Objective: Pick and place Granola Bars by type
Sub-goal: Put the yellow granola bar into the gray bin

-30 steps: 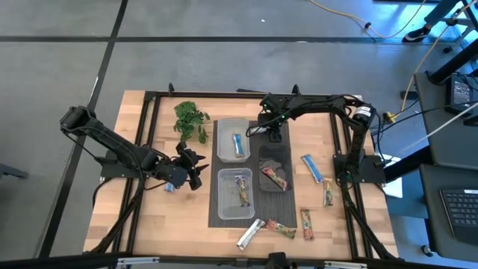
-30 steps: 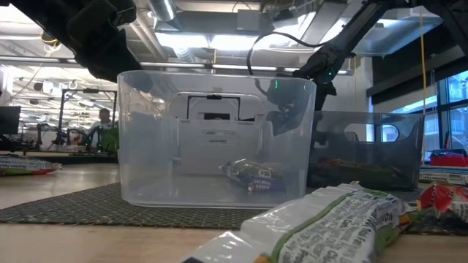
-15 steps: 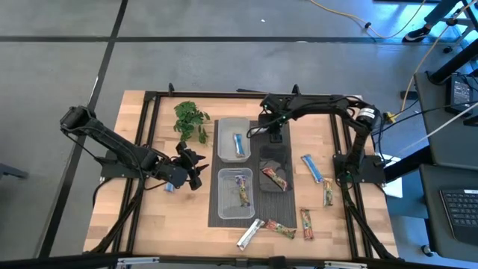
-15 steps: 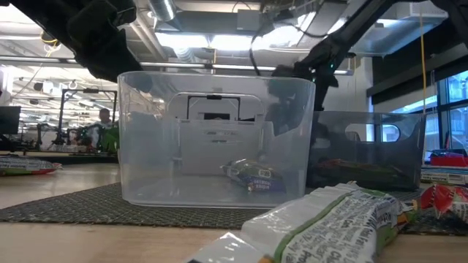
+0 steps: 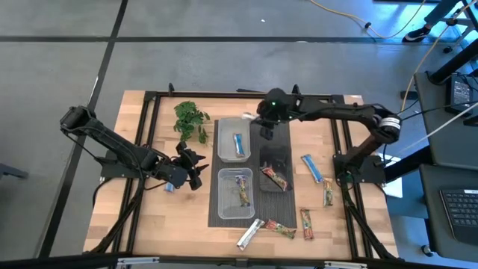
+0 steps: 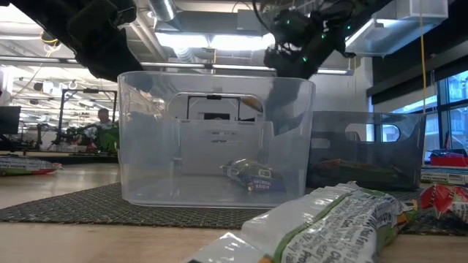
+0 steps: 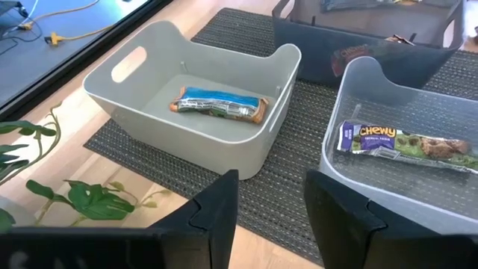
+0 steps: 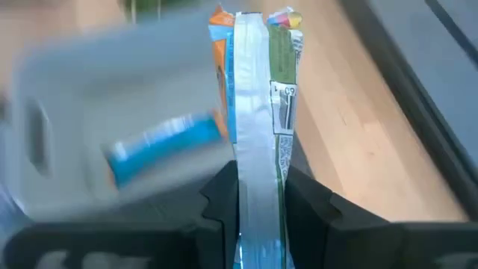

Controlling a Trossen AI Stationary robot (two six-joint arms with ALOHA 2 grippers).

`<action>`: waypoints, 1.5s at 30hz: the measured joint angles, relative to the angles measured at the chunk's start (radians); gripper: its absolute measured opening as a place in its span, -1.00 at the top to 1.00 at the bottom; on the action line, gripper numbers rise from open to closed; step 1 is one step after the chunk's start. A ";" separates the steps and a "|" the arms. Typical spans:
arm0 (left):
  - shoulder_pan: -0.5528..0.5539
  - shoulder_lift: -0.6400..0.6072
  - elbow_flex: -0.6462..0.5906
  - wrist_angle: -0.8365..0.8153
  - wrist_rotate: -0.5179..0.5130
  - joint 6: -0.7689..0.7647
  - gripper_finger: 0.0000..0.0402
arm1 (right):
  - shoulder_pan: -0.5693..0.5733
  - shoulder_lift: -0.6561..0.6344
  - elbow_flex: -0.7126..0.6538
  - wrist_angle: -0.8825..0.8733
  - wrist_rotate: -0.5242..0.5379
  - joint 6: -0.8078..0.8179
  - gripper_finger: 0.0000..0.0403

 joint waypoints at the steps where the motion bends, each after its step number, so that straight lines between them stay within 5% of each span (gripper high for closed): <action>1: 0.000 0.000 0.000 0.002 0.000 0.000 0.28 | 0.011 -0.003 0.000 0.029 0.000 0.053 0.56; 15: 0.000 0.000 0.000 0.001 0.000 0.000 0.28 | 0.153 0.127 0.001 0.241 0.048 0.179 0.56; 45: 0.000 0.000 0.000 0.005 0.000 0.000 0.28 | 0.172 0.217 0.001 0.330 0.061 0.193 0.55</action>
